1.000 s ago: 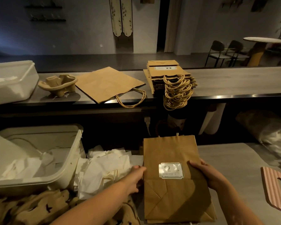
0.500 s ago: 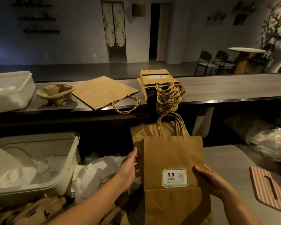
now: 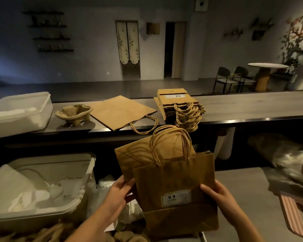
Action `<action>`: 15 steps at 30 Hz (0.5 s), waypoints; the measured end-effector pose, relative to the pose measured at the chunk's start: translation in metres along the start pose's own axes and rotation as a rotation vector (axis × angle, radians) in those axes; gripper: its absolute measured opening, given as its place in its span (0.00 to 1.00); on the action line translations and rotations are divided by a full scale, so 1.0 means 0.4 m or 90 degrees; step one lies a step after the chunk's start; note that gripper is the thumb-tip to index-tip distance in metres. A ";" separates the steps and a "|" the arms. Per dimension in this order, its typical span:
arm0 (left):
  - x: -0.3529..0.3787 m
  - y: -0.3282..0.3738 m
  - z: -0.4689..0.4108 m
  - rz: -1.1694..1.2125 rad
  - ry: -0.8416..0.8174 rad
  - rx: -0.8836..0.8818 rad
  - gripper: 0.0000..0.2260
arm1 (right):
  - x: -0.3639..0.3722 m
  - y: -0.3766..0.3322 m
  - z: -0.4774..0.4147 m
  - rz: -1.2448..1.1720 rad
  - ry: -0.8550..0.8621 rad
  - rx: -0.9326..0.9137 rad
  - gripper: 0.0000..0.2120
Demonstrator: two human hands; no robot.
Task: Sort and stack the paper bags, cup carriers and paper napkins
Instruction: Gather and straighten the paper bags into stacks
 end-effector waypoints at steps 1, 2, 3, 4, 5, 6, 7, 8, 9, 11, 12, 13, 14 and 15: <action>-0.009 0.012 0.002 0.000 0.002 0.010 0.12 | 0.003 -0.009 0.008 0.003 0.011 -0.014 0.10; -0.016 0.028 0.005 0.004 0.000 0.024 0.12 | 0.005 -0.021 0.015 0.001 0.022 -0.030 0.11; -0.019 0.047 0.005 0.012 -0.004 0.038 0.12 | 0.009 -0.034 0.024 -0.006 0.028 -0.047 0.10; -0.019 0.069 0.006 0.020 -0.005 0.053 0.11 | 0.014 -0.049 0.033 -0.019 0.029 -0.063 0.10; -0.019 0.094 0.005 0.031 -0.009 0.071 0.13 | 0.020 -0.065 0.041 -0.034 0.029 -0.078 0.09; -0.021 0.119 0.002 0.036 -0.011 0.090 0.14 | 0.026 -0.079 0.049 -0.050 0.032 -0.089 0.08; -0.021 0.149 0.002 0.031 -0.016 0.109 0.12 | 0.035 -0.095 0.059 -0.068 0.034 -0.100 0.08; -0.022 0.182 0.003 0.017 -0.020 0.128 0.11 | 0.042 -0.109 0.067 -0.086 0.035 -0.109 0.09; -0.024 0.212 0.003 -0.001 -0.035 0.145 0.11 | 0.052 -0.122 0.076 -0.102 0.029 -0.118 0.10; -0.018 0.273 0.010 -0.012 -0.074 0.173 0.20 | 0.077 -0.150 0.092 -0.124 -0.003 -0.132 0.20; -0.020 0.301 0.012 -0.022 -0.082 0.188 0.24 | 0.085 -0.160 0.097 -0.129 -0.011 -0.137 0.27; -0.027 0.328 0.011 -0.040 -0.070 0.207 0.21 | 0.096 -0.172 0.102 -0.134 -0.021 -0.144 0.32; -0.034 0.358 0.012 -0.071 -0.043 0.227 0.12 | 0.104 -0.186 0.104 -0.145 -0.029 -0.156 0.37; -0.045 0.389 0.006 -0.108 -0.014 0.254 0.05 | 0.111 -0.200 0.105 -0.157 -0.028 -0.169 0.43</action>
Point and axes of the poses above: each hand's wrist, its own z-axis away from the middle knuckle, its own x-axis out of the palm, y = z × x, the point moved 7 cm from there along -z, towards the middle knuckle, and after that the axes turned 12 degrees about x, right-handed, at the moved point
